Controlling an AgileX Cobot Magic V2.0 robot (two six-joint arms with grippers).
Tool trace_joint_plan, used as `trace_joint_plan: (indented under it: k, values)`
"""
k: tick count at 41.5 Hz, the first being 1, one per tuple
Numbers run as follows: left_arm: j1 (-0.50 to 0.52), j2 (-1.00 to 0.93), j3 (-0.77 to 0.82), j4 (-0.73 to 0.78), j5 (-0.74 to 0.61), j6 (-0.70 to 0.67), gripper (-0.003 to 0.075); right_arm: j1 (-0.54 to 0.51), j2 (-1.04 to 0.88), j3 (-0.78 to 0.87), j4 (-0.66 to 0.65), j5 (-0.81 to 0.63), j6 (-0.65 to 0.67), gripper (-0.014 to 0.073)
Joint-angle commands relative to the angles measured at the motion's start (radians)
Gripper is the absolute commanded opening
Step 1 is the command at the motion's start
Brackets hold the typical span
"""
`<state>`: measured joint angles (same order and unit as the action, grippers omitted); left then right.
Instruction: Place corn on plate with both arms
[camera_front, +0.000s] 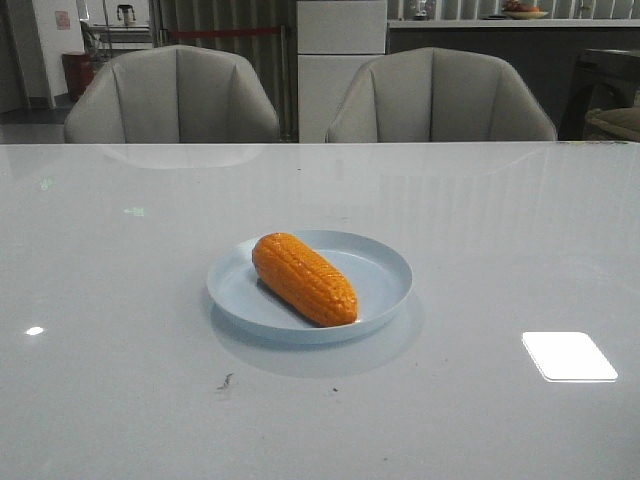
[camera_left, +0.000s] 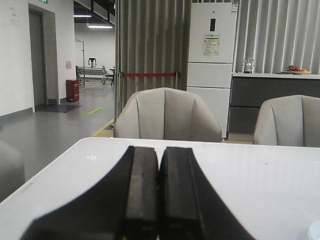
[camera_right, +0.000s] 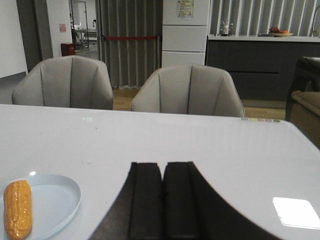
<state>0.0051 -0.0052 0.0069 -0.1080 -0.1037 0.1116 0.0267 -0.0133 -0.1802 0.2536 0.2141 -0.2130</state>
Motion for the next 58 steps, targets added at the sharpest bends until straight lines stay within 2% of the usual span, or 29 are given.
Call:
trace_joint_plan:
  k: [1,10,19,25,30,58]
  values:
    - [0.0,-0.015,0.038,0.001,-0.077,-0.011,0.009,0.001,-0.019,0.04,0.036,-0.141,-0.01,0.0056]
    - [0.0,-0.015,0.038,0.001,-0.077,-0.011,0.009,0.001,-0.019,0.161,0.054,-0.237,-0.01,0.0056]
    - [0.0,-0.015,0.038,0.001,-0.077,-0.011,0.009,0.001,-0.019,0.188,0.054,-0.208,-0.01,0.0056]
    - [0.0,-0.015,0.038,0.001,-0.077,-0.011,0.009,0.001,-0.019,0.188,-0.056,-0.206,0.01,0.0056]
    - [0.0,-0.015,0.038,0.001,-0.077,-0.011,0.009,0.001,-0.019,0.188,-0.09,-0.214,0.061,0.0056]
    - [0.0,-0.015,0.038,0.001,-0.077,-0.011,0.009,0.001,-0.019,0.188,-0.089,-0.153,0.062,0.0056]
